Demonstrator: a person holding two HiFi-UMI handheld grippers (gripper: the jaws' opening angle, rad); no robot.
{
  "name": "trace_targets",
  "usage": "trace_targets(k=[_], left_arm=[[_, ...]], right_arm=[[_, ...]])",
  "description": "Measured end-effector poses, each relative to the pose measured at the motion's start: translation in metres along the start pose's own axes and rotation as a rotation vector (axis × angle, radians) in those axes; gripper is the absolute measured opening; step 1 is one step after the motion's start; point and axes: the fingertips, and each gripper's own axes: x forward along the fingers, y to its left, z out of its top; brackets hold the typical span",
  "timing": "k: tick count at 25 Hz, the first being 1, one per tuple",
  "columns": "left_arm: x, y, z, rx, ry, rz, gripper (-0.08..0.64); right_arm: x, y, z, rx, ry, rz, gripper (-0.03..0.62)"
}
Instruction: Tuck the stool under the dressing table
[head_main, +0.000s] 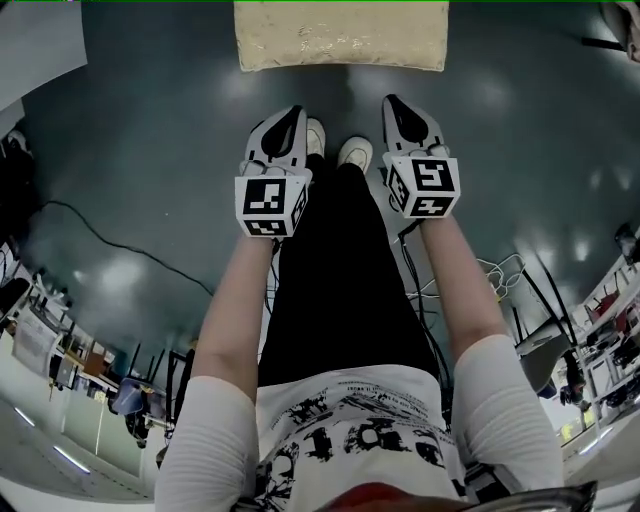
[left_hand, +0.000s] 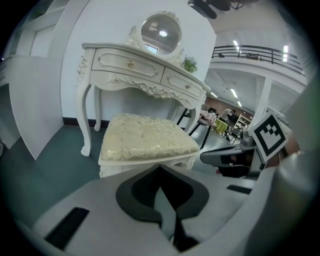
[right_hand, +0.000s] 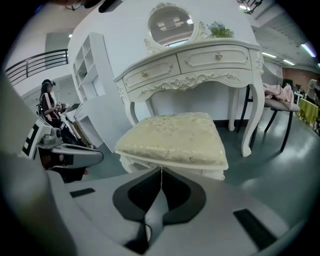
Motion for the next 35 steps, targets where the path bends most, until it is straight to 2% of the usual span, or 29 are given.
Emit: trace_targets(k=[4,11,16,19,24,28,32,35], left_arm=[[0.032,0.007,-0.016,0.016,-0.017,-0.037,0.017],[0.075,0.019,-0.028,0.039,-0.032,-0.066,0.017],[0.100,0.019,-0.028,0.009,-0.017,-0.099,0.017],[0.108,0.020,-0.021,-0.018,0.003,-0.094,0.017],[0.112,0.030,-0.016,-0.136,0.057,-0.095,0.017],[0.113,0.031,-0.017,-0.128,0.122,-0.096,0.017],[0.111,0.033,-0.013,-0.131,0.149,-0.102,0.017],[0.112,0.035,-0.015,-0.128,0.170,-0.092,0.017]], right_arm=[[0.033,-0.005,-0.018,0.016,-0.006,-0.020,0.018],[0.079,-0.006,-0.027,0.023,-0.010,-0.044,0.018],[0.092,-0.014,-0.021,0.038,-0.014,-0.062,0.018],[0.093,-0.020,-0.012,0.062,-0.024,-0.074,0.018],[0.100,-0.011,-0.012,0.068,0.008,-0.063,0.018],[0.101,-0.011,-0.012,0.075,0.030,-0.063,0.018],[0.099,-0.007,-0.008,0.071,0.055,-0.054,0.018],[0.099,-0.008,-0.011,0.120,0.075,-0.038,0.018]])
